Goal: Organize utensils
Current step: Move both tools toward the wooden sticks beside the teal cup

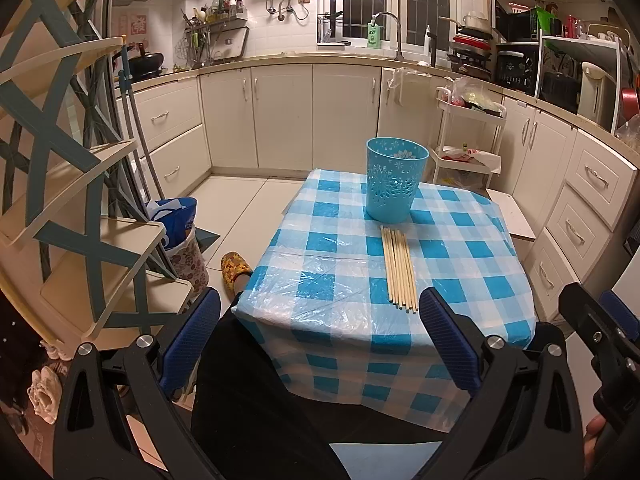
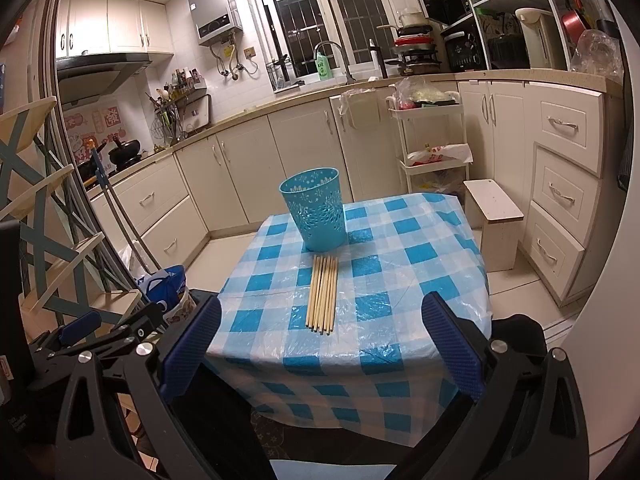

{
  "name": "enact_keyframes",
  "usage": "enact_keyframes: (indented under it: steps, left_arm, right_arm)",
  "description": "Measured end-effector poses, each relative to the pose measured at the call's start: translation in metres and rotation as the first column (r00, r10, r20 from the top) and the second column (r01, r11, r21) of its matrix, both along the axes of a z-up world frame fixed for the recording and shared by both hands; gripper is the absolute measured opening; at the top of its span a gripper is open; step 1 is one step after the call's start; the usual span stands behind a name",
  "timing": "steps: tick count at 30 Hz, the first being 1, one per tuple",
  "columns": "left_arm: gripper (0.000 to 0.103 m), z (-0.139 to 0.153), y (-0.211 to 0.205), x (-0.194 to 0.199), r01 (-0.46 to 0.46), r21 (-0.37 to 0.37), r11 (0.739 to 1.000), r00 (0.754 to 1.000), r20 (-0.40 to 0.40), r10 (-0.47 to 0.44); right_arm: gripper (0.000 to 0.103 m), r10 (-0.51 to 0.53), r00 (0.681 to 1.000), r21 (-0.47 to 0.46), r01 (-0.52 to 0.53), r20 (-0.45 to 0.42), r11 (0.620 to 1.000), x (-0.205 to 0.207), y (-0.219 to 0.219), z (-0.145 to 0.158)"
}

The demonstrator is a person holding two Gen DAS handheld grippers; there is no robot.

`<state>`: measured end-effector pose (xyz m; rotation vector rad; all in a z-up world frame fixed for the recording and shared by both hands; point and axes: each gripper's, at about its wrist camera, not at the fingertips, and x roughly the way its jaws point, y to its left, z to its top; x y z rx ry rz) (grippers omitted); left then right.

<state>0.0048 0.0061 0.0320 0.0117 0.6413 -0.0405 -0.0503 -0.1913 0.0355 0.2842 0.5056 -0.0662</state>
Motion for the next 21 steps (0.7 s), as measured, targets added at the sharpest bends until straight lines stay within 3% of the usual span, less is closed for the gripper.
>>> enact_keyframes:
  steps: [21]
  left_arm:
    - [0.096, -0.0006, -0.0005, 0.001, 0.001, 0.001, 1.0, 1.0, -0.001, -0.001]
  right_arm:
    - [0.096, 0.001, 1.0, 0.0, -0.001, 0.0, 1.0, 0.0006, -0.0007, -0.0001]
